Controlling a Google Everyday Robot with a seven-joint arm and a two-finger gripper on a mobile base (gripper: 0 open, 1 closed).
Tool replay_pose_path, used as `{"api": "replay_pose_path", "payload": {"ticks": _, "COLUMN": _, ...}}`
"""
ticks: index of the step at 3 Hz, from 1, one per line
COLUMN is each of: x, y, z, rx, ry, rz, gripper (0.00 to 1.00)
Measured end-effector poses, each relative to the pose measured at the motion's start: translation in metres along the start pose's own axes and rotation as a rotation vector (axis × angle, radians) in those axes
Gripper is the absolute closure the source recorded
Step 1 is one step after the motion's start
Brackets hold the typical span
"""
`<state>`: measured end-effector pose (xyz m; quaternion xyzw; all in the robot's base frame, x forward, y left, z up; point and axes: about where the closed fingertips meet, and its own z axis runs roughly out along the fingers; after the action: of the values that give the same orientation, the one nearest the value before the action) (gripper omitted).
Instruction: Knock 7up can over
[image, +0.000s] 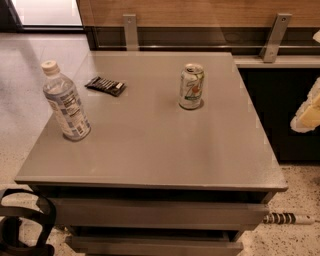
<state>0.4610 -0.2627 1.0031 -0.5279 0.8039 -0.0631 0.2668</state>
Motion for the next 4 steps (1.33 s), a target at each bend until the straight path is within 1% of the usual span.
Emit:
{"api": "replay_pose_path", "payload": {"ticks": 1, "x": 0.0, "y": 0.0, "z": 0.0, "rx": 0.0, "ry": 0.0, "rz": 0.0, "gripper": 0.0}}
{"api": "replay_pose_path", "payload": {"ticks": 2, "x": 0.003, "y": -0.014, "z": 0.003, "rx": 0.037, "ry": -0.066, "rz": 0.066, "gripper": 0.0}}
{"api": "replay_pose_path", "payload": {"ticks": 3, "x": 0.004, "y": -0.026, "z": 0.024, "rx": 0.056, "ry": -0.181, "rz": 0.169, "gripper": 0.0}}
{"api": "replay_pose_path", "payload": {"ticks": 4, "x": -0.021, "y": -0.048, "z": 0.055, "rx": 0.082, "ry": -0.371, "rz": 0.253, "gripper": 0.0}}
